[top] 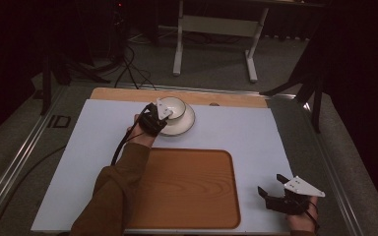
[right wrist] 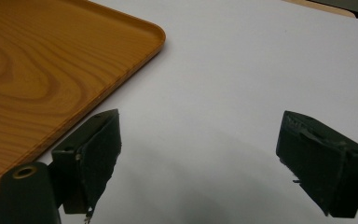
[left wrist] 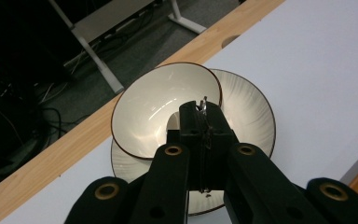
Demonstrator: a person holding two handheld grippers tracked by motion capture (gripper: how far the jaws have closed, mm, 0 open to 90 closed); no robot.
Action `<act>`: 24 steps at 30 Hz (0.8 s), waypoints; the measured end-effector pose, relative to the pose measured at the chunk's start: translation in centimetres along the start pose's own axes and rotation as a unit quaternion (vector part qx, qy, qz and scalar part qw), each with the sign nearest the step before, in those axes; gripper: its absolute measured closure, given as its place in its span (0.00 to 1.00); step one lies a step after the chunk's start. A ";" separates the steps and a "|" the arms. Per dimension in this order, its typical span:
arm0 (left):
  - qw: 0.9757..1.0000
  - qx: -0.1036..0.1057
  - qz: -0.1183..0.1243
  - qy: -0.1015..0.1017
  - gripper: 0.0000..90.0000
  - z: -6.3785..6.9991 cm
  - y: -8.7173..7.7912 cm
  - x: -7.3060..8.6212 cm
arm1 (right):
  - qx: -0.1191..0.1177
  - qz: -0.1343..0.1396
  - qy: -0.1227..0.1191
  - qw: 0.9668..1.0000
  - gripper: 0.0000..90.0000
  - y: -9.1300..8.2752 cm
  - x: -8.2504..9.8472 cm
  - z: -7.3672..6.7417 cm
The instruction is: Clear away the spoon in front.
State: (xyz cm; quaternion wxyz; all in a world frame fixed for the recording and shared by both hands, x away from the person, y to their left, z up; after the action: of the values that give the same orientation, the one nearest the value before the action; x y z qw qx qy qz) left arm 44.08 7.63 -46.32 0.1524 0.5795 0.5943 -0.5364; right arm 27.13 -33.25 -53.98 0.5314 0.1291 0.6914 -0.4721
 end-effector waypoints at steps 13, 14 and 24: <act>0.999 0.013 0.029 -0.015 0.99 -0.9 -2.8 -1.0 | 0.001 0.002 0.001 1.000 0.15 -0.1 0.0 0.0; 0.999 0.015 0.031 -0.018 0.99 -1.0 -3.1 -1.1 | 0.001 0.002 0.001 1.000 0.15 -0.1 0.0 0.0; 0.998 0.029 0.048 -0.020 0.99 -1.7 -5.3 -1.6 | 0.001 0.002 0.001 1.000 0.15 -0.1 0.0 0.0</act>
State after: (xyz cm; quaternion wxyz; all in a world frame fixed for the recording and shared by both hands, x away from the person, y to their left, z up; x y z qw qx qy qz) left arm 40.73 9.48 -41.99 0.1727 0.6003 0.5469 -0.5574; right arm 27.05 -33.26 -53.88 0.5316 0.1311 0.6914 -0.4713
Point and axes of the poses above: each handheld gripper's, and its own axes: y roughly forward along the jaws, x roughly out of its underside, z roughly to its right, the point moved 4 cm from there along y, roughly forward along the jaws, and after that the axes turned 7 degrees about -x, right-handed, at the moved point
